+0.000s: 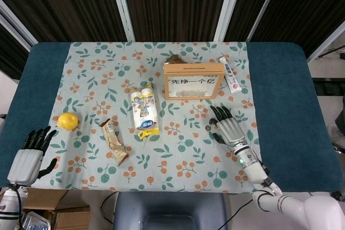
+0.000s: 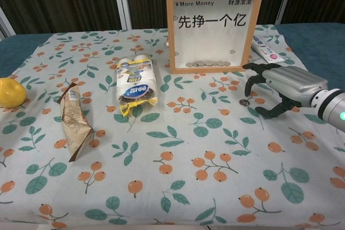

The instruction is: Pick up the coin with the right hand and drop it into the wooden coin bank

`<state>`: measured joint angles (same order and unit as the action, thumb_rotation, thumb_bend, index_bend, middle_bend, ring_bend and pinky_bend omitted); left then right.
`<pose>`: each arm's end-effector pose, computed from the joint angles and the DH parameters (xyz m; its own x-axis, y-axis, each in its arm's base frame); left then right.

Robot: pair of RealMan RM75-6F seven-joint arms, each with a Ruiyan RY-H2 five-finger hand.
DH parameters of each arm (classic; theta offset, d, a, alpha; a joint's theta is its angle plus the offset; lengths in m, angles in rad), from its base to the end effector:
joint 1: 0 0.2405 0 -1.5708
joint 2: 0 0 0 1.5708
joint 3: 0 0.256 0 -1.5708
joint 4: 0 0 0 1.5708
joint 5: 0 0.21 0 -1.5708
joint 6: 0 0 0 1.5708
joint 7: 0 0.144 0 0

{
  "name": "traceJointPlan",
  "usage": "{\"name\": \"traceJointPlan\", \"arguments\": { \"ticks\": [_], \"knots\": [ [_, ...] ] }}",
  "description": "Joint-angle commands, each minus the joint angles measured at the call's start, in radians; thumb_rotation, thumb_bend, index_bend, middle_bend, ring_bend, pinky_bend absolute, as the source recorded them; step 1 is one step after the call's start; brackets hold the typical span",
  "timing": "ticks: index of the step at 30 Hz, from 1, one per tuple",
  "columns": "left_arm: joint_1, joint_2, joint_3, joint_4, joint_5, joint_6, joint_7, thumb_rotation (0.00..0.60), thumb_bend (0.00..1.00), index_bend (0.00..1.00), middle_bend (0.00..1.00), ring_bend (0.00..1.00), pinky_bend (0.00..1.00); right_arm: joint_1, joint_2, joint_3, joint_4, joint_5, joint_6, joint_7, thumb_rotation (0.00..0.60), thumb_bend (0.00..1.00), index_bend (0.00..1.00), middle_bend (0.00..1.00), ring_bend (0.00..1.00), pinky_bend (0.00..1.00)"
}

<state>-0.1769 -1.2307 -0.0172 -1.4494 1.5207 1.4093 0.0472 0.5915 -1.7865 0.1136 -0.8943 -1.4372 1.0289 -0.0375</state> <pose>-0.3196 0.2053 0.1226 0.4932 0.0602 0.8679 0.8675 -0.1090 -0.4854 -0.2463 -0.3407 -0.0467 0.5253 -0.1706 0.8336 -0.8274 -0.3311 0.4536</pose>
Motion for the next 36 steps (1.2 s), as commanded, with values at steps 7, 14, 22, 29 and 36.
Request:
{"name": "traceJointPlan", "arguments": {
  "ticks": [7,14,22,29,36],
  "knots": [
    [-0.001,0.005,-0.001,-0.001,-0.001,-0.002,-0.002,0.600,0.36,0.00,0.00,0.00,0.00,0.005,-0.002,0.004,-0.015,0.010,-0.004,0.004,0.600,0.55,0.51,0.01,0.00,0.00],
    [0.001,0.008,-0.001,-0.006,-0.002,0.001,0.003,0.600,0.36,0.00,0.00,0.00,0.00,0.010,0.003,0.009,-0.033,0.030,-0.026,-0.024,0.600,0.55,0.51,0.01,0.00,0.00],
    [0.003,0.013,-0.002,-0.012,-0.002,0.005,0.012,0.600,0.36,0.00,0.00,0.00,0.00,0.012,0.001,0.009,-0.040,0.040,-0.031,-0.041,0.600,0.57,0.51,0.02,0.00,0.00],
    [0.004,0.012,-0.001,-0.009,-0.004,0.002,0.008,0.600,0.36,0.00,0.00,0.00,0.00,0.012,-0.004,0.003,-0.037,0.033,-0.022,-0.042,0.600,0.57,0.51,0.02,0.00,0.00],
    [0.002,0.009,-0.003,-0.002,-0.006,-0.001,0.001,0.600,0.36,0.00,0.00,0.00,0.00,0.016,-0.011,-0.003,-0.028,0.030,-0.026,-0.056,0.600,0.57,0.53,0.02,0.00,0.00]
  ]
}}
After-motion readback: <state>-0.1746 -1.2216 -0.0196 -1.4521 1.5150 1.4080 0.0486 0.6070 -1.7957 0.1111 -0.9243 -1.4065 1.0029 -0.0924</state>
